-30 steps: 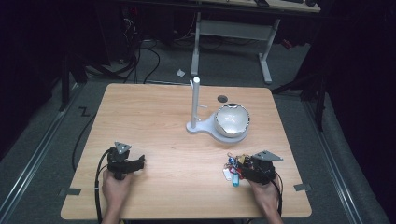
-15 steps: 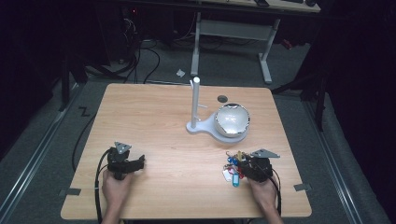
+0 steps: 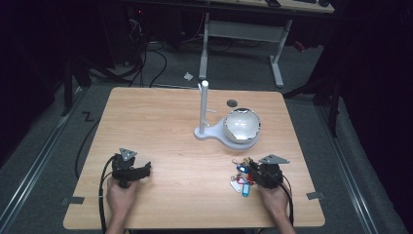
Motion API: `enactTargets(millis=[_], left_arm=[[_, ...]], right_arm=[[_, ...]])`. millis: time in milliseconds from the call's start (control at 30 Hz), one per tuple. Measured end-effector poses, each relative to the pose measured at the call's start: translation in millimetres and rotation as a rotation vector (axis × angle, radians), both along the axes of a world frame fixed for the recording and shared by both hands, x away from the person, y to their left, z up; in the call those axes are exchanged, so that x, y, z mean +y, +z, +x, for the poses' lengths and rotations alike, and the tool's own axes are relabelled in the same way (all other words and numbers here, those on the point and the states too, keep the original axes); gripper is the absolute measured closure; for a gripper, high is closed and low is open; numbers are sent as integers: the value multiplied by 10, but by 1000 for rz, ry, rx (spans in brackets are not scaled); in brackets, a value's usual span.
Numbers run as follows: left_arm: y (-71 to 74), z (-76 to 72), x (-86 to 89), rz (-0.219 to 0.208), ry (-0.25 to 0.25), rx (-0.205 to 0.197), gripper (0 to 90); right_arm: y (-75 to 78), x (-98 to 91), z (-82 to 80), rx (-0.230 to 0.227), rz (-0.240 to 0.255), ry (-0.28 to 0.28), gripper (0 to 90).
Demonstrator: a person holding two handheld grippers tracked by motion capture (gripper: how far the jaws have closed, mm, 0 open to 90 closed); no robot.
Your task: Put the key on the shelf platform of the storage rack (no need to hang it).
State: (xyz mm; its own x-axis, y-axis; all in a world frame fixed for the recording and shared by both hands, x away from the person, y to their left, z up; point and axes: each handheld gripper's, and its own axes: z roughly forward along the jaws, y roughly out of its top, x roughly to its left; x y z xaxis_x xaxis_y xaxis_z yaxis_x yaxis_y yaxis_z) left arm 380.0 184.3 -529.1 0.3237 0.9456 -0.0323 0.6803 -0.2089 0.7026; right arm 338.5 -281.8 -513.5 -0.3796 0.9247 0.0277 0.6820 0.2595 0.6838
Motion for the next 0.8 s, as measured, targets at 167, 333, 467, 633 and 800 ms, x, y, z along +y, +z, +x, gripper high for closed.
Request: enactTargets(millis=[167,333,467,633,800], left_arm=[[0,0,0,0,0,0,174],[0,0,0,0,0,0,174],[0,0,0,0,0,0,174],[0,0,0,0,0,0,174],[0,0,0,0,0,0,174]], right_arm=[[4,21,-9,-17,-33,14,701],[12,23,-20,-28,-37,20,702],[47,-2,-44,-51,-24,21,702],[113,-78,-68,-68,-2,19,703],[157,-113,-95,-84,13,19,703]])
